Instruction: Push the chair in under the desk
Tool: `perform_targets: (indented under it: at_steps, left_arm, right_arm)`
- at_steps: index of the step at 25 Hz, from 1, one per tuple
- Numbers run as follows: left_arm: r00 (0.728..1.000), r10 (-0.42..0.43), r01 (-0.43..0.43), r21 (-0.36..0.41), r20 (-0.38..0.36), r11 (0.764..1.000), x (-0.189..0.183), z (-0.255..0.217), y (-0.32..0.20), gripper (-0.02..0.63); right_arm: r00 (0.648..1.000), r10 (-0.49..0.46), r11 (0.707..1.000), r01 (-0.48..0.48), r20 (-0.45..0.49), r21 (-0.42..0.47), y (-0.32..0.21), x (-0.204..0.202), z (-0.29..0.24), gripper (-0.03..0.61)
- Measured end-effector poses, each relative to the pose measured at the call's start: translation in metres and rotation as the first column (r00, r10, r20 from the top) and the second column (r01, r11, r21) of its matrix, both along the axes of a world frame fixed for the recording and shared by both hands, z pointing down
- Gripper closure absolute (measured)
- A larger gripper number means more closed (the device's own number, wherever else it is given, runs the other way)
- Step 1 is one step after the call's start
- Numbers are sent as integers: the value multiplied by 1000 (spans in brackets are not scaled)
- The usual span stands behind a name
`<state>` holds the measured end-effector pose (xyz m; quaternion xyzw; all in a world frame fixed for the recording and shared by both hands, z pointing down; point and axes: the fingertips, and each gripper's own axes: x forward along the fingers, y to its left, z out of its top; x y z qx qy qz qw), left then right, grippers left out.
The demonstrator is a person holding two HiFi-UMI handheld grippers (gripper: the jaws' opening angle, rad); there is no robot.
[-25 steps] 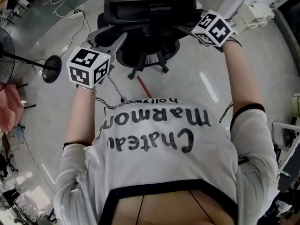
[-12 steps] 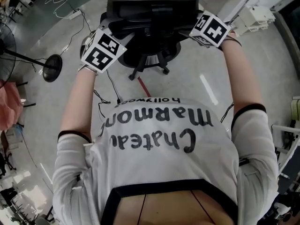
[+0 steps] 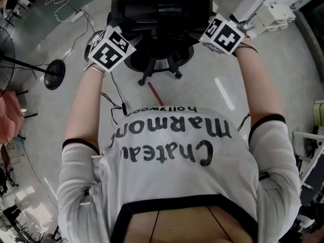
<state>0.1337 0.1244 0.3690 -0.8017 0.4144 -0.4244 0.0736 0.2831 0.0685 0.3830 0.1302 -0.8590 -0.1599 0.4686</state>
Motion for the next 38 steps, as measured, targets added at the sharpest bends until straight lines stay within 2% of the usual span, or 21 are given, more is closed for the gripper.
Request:
perform_targets:
  at_steps: [7,13,23,31,38]
  left_arm:
    - [1000,15,-15,21,20,1000,-4,5,-4,417]
    - [999,18,-18,5,26,1000,-9,8,-12,410]
    - [999,37,-37,-24,0,999,-72,7,-41,403]
    - [996,90,-90,-22,-3,996,-101,7,-59,405]
    - [991,131,-131,-40,-9,991,-93,-10,-121,405]
  right_arm:
    - [999,36,999,-35,-17,32,3,-3,5,388]
    - [997,77,996,-77,19,39,-1,-7,7,384]
    - [987,137,989,-142,82,49,-19,-70,3,377]
    - [971,218,972,-225,98,62,-33,-99,2,363]
    - [956,274,959,-280,107,49,-89,-89,-16,357]
